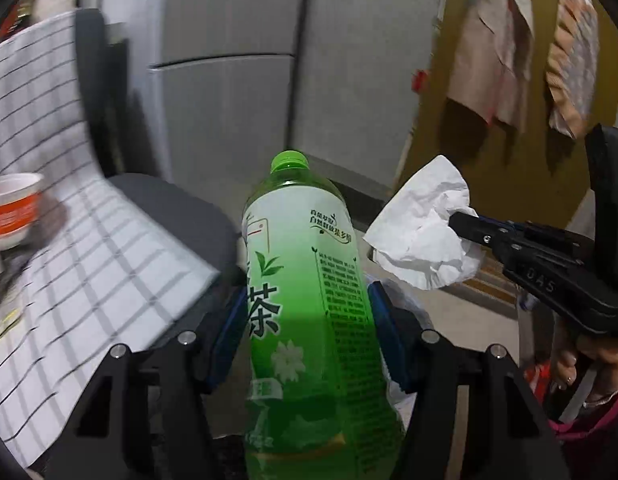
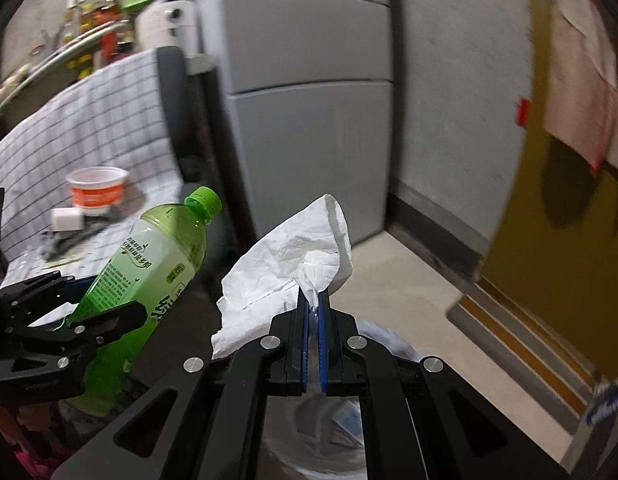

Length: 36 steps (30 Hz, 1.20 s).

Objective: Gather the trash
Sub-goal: 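Carry bottle and tissue to the bin and open both tools over it, then move both tools back toward the chair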

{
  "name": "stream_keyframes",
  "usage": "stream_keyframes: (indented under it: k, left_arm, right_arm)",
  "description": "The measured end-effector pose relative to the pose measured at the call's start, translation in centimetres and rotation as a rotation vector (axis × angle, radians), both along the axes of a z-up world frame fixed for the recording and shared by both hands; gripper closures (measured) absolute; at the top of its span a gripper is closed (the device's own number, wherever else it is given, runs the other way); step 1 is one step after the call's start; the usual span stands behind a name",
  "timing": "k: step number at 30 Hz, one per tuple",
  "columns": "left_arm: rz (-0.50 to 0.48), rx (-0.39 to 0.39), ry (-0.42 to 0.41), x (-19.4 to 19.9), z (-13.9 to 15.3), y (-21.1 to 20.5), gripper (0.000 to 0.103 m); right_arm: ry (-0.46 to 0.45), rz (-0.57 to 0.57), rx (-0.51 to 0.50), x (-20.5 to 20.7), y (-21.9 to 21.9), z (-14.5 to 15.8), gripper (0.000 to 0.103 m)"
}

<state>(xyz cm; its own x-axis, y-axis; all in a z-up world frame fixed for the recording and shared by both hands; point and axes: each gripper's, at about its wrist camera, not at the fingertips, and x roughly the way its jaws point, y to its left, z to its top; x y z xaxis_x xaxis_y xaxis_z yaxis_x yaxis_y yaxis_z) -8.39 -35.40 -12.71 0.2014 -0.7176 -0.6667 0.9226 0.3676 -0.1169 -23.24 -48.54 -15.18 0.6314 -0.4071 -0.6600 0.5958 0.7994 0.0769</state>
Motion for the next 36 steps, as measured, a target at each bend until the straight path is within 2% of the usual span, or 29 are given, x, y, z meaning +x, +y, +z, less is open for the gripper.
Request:
stream_keyframes:
  k: [15,18,19,21,27,32,36]
  left_arm:
    - [-0.127,0.067,0.023,-2.2,-4.3,-8.0,0.042]
    - [-0.134,0.094,0.042,-2.0,-5.1,-8.6,0.031]
    - [-0.131,0.097,0.046,-1.9,-5.3,-8.7,0.028]
    - [-0.123,0.099,0.064,-1.6,-5.5,-8.7,0.028]
    - [-0.029,0.063,0.064,0.5,-4.4,-6.3,0.028]
    - [0.103,0.000,0.011,2.7,-1.6,-1.7,0.028]
    - [0.210,-0.035,-0.041,3.9,0.7,2.4,0.028]
  right_arm:
    - [0.140,-0.096,0.163,-1.5,-5.1,-8.6,0.094]
    - [0.166,-0.093,0.223,-1.4,-5.5,-10.3,0.092]
    - [0.175,-0.095,0.235,-1.3,-5.6,-10.6,0.088]
    - [0.178,-0.104,0.250,-1.4,-5.7,-11.0,0.059]
    - [0.134,-0.143,0.226,-1.8,-6.1,-8.8,0.057]
    - [0.024,-0.133,0.137,-1.3,-4.5,-3.6,0.057]
    - [-0.054,-0.071,0.087,0.2,-2.4,0.2,0.057]
